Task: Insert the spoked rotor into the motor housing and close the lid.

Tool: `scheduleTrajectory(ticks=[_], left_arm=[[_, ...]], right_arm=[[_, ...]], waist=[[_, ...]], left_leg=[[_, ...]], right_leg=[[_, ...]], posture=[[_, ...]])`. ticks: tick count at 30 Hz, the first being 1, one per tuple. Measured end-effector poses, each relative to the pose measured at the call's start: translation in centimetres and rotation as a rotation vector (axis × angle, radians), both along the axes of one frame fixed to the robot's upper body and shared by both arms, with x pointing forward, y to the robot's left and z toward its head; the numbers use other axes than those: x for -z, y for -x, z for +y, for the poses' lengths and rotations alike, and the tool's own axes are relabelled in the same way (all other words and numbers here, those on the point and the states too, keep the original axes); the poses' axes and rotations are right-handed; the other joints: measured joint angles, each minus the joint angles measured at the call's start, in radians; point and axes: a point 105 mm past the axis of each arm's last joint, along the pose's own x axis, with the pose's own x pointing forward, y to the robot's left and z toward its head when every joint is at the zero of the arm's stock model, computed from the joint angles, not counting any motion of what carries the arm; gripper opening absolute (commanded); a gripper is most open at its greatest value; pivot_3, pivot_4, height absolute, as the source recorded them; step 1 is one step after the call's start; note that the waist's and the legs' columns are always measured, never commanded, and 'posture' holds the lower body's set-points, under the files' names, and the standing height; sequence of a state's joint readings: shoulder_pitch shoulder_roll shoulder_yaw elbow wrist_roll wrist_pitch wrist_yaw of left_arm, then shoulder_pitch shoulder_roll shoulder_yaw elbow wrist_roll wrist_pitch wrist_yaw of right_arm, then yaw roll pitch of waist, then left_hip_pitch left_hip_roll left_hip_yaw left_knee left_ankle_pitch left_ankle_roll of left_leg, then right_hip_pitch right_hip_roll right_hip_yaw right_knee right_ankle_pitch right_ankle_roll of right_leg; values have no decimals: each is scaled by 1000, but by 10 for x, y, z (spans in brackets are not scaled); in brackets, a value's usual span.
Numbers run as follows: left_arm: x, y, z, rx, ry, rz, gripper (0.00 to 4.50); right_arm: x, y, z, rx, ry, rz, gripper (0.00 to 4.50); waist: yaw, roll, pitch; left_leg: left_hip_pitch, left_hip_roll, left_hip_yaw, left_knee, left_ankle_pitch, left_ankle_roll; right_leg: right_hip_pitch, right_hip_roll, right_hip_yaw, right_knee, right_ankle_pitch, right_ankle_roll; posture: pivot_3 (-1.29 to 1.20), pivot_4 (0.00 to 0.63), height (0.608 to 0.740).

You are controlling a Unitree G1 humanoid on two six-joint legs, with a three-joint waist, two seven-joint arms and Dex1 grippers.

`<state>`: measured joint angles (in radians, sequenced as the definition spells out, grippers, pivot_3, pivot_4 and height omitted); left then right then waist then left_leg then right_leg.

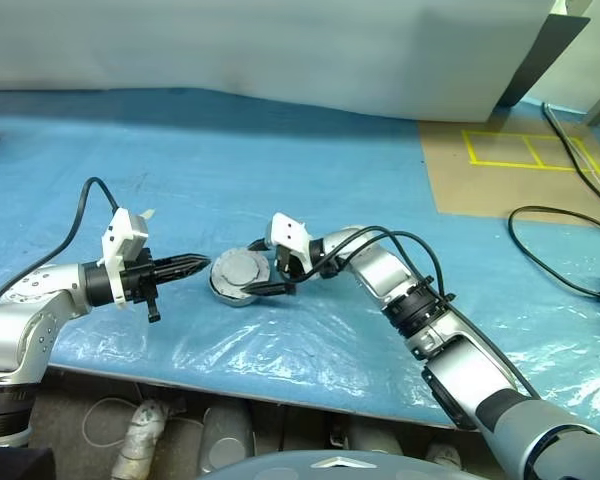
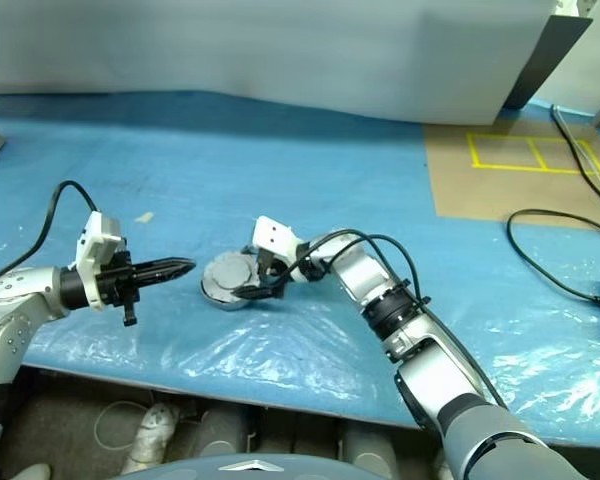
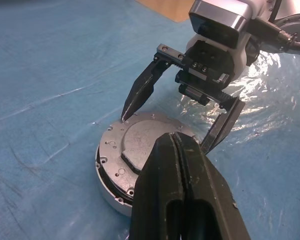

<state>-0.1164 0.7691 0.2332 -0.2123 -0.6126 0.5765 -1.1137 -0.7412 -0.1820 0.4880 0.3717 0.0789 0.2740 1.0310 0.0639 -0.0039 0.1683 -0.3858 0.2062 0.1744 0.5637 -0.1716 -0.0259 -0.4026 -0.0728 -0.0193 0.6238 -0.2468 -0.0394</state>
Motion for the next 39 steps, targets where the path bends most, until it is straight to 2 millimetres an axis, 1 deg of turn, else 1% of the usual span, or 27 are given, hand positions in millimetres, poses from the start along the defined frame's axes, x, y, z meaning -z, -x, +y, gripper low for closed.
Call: scheduleTrajectory(ticks=[2,3,8,13,18,20,22,28,32,35,39], left_arm=[[1,-2,2,-13,1,3,0],[1,-3,2,-17,2,3,0],[-4,-6,2,-21,2,-15,0],[-3,-7,1,-20,10,-11,0],[-1,-11,0,-22,18,-10,0],[0,-12,-1,-20,22,-6,0],[-1,-13,-1,-18,22,-11,0],[1,-14,1,-23,20,-5,0],[7,-15,-1,-14,-13,-5,0],[24,-18,0,-16,-88,3,0],[36,-22,4,-56,-88,33,0]], right_arm=[[-1,2,4,-7,-14,12,3219],[-2,3,6,-6,-22,25,2981],[-3,2,12,15,-35,49,2986],[-6,0,14,42,-25,68,2986],[-3,-1,15,45,21,8,2986],[-1,-2,19,53,28,-16,2986],[0,-3,22,70,24,-9,2986],[5,-2,22,100,23,-1,2986],[7,-2,18,97,26,-18,2986],[7,-3,15,96,31,-28,2986],[7,-4,15,99,30,-29,2986]], waist=[[0,0,0],[0,0,0],[0,0,0],[-1,0,0],[1,0,0],[-3,0,0],[-5,0,0],[-14,0,0],[-16,1,0],[-11,2,-1],[-10,1,-1]], left_leg=[[0,0,0,0,0,0],[0,0,0,0,0,0],[0,0,0,0,0,0],[0,0,0,0,0,0],[0,0,0,0,0,0],[1,0,0,0,0,0],[1,0,0,0,0,0],[4,0,0,0,0,0],[6,0,0,0,0,0],[7,0,0,0,0,0],[7,0,0,0,0,0]], right_leg=[[0,0,0,0,0,0],[0,0,0,0,0,0],[0,0,0,0,0,0],[0,0,0,0,0,0],[0,0,0,0,0,0],[0,0,0,1,0,0],[0,0,0,1,0,0],[3,0,1,1,0,0],[5,0,2,0,0,0],[7,-2,2,-1,0,0],[7,-2,2,0,0,0]], posture=[[0,150,740],[0,150,740],[0,150,740],[0,150,740],[0,150,740],[0,150,740],[0,150,740],[0,150,740],[0,150,740],[0,150,740],[0,150,740]])
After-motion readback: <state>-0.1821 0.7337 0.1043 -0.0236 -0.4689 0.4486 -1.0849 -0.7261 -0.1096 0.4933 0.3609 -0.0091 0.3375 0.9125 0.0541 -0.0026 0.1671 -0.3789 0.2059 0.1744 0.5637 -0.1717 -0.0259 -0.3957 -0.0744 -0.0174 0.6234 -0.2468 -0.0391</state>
